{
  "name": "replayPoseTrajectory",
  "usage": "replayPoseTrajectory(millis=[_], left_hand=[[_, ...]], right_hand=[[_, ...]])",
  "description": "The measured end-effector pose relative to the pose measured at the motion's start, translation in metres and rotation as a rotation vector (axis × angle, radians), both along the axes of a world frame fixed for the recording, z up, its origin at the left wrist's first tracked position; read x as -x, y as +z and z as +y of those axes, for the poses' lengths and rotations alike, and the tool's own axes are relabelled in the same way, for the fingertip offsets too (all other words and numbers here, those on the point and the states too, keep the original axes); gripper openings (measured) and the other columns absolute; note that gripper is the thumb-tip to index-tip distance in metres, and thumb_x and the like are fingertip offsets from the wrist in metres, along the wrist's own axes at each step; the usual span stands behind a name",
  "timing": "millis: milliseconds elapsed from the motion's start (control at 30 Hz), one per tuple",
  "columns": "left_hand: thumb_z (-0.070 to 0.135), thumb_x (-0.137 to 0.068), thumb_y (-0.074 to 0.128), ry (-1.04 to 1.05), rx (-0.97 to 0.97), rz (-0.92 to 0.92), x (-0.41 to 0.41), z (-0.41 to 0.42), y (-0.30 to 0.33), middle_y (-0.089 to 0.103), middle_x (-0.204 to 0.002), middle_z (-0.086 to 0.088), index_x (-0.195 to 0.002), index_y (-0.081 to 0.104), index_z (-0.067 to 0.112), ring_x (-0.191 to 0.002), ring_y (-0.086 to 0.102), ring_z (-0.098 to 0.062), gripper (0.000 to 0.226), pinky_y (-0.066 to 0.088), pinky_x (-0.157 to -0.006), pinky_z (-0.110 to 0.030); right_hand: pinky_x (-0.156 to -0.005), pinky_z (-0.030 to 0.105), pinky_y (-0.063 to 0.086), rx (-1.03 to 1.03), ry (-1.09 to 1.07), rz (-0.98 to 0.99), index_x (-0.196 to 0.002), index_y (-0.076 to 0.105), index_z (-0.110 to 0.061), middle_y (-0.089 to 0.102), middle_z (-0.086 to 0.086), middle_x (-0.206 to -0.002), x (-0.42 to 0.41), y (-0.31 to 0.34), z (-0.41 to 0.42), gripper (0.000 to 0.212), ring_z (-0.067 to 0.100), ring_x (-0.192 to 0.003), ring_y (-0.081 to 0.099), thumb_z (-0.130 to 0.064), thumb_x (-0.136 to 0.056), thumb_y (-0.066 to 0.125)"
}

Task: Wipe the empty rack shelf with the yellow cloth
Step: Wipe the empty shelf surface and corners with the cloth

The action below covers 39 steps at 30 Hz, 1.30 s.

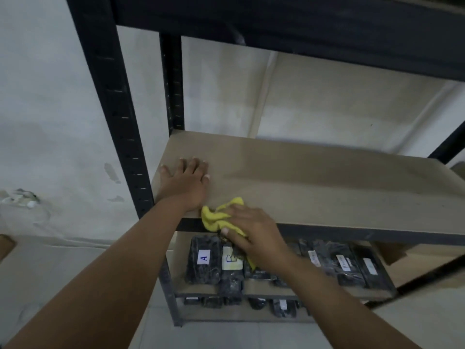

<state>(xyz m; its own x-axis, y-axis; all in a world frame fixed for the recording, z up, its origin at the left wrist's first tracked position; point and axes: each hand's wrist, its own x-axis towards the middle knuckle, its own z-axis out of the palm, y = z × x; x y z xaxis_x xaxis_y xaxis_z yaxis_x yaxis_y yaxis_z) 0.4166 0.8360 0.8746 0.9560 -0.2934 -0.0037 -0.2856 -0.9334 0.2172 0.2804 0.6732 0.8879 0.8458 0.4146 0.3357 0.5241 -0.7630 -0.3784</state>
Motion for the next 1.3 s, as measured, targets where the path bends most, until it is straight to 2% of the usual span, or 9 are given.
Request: replayPoseTrajectory(millis=[167,300,500,633,733,833,933,1100,1300], left_hand=[[0.040,-0.099,0.012,-0.005,0.005,-0.036,-0.003,0.000,0.000,0.003,-0.159,0.005,-0.148,0.010,0.031,-0.146,-0.003,-0.026,0.050,0.001,-0.111,-0.062],[0.041,-0.099,0.010,0.011,0.009,-0.025,-0.008,-0.001,0.000,0.002,-0.159,0.006,-0.148,0.009,0.032,-0.146,-0.003,-0.024,0.050,0.000,-0.112,-0.061],[0.040,-0.099,0.010,0.012,-0.004,-0.009,-0.010,-0.001,0.000,0.000,-0.159,0.006,-0.148,0.009,0.032,-0.146,-0.004,-0.024,0.050,-0.001,-0.112,-0.061],[0.041,-0.099,0.012,0.003,0.032,0.001,-0.010,0.001,0.001,0.007,-0.158,0.006,-0.147,0.018,0.031,-0.146,0.000,-0.023,0.049,0.000,-0.112,-0.060],[0.040,-0.099,0.015,0.089,0.226,-0.006,-0.005,-0.002,0.006,0.022,-0.155,0.001,-0.143,0.031,0.025,-0.144,0.013,-0.023,0.049,0.005,-0.114,-0.054],[0.040,-0.096,0.024,0.141,0.564,-0.066,0.009,-0.027,0.025,0.033,-0.150,-0.007,-0.139,0.038,0.019,-0.137,0.029,-0.026,0.050,0.021,-0.113,-0.049],[0.048,-0.093,0.025,0.000,0.417,-0.067,0.036,-0.083,0.031,0.021,-0.155,-0.008,-0.142,0.031,0.019,-0.142,0.018,-0.028,0.057,0.021,-0.114,-0.050],[0.040,-0.095,0.031,0.017,0.004,-0.153,0.063,-0.139,0.005,0.025,-0.148,-0.022,-0.142,0.025,0.004,-0.138,0.017,-0.045,0.059,0.018,-0.113,-0.053],[0.041,-0.097,0.031,-0.155,0.090,0.009,-0.011,-0.146,0.009,0.009,-0.156,-0.010,-0.145,0.021,0.026,-0.142,0.003,-0.038,0.052,0.017,-0.114,-0.050]], right_hand=[[-0.066,0.032,0.040,-0.309,-0.256,0.145,-0.078,0.059,-0.024,0.059,-0.001,-0.075,-0.028,0.034,-0.010,0.021,0.015,-0.070,0.053,-0.029,-0.095,0.047],[-0.103,0.039,0.035,0.214,-0.344,0.168,-0.130,0.046,-0.027,0.042,0.004,-0.140,-0.076,0.009,-0.018,0.040,0.024,-0.130,0.034,-0.045,-0.094,0.038],[-0.115,0.043,0.019,0.245,-0.394,0.169,-0.139,0.028,-0.037,0.018,0.000,-0.155,-0.081,-0.005,-0.016,0.050,0.024,-0.143,0.012,-0.054,-0.092,0.032],[-0.113,0.030,0.012,-0.274,-0.347,0.465,-0.145,0.014,-0.038,0.014,-0.007,-0.157,-0.068,0.019,-0.021,0.052,0.015,-0.145,0.007,-0.045,-0.096,0.031],[-0.104,0.021,0.018,-0.706,-0.427,0.460,-0.144,0.027,-0.030,0.027,-0.007,-0.153,-0.055,0.037,-0.043,0.048,0.013,-0.140,0.024,-0.039,-0.098,0.035],[-0.107,0.031,0.028,-0.201,-0.670,0.247,-0.139,0.038,-0.023,0.036,0.000,-0.150,-0.051,0.029,-0.095,0.047,0.023,-0.135,0.037,-0.044,-0.096,0.035],[-0.113,0.044,0.018,0.291,-0.711,0.310,-0.142,0.025,-0.033,0.019,-0.003,-0.156,-0.044,0.010,-0.149,0.054,0.023,-0.142,0.021,-0.055,-0.093,0.025],[-0.115,0.049,0.008,0.358,-0.696,0.380,-0.145,0.004,-0.040,-0.001,-0.005,-0.159,-0.045,-0.001,-0.162,0.055,0.024,-0.146,0.000,-0.056,-0.093,0.015],[-0.116,0.049,-0.001,0.389,-0.647,0.387,-0.145,-0.005,-0.039,-0.006,0.001,-0.159,-0.051,-0.003,-0.162,0.055,0.026,-0.145,-0.008,-0.052,-0.094,0.011]])
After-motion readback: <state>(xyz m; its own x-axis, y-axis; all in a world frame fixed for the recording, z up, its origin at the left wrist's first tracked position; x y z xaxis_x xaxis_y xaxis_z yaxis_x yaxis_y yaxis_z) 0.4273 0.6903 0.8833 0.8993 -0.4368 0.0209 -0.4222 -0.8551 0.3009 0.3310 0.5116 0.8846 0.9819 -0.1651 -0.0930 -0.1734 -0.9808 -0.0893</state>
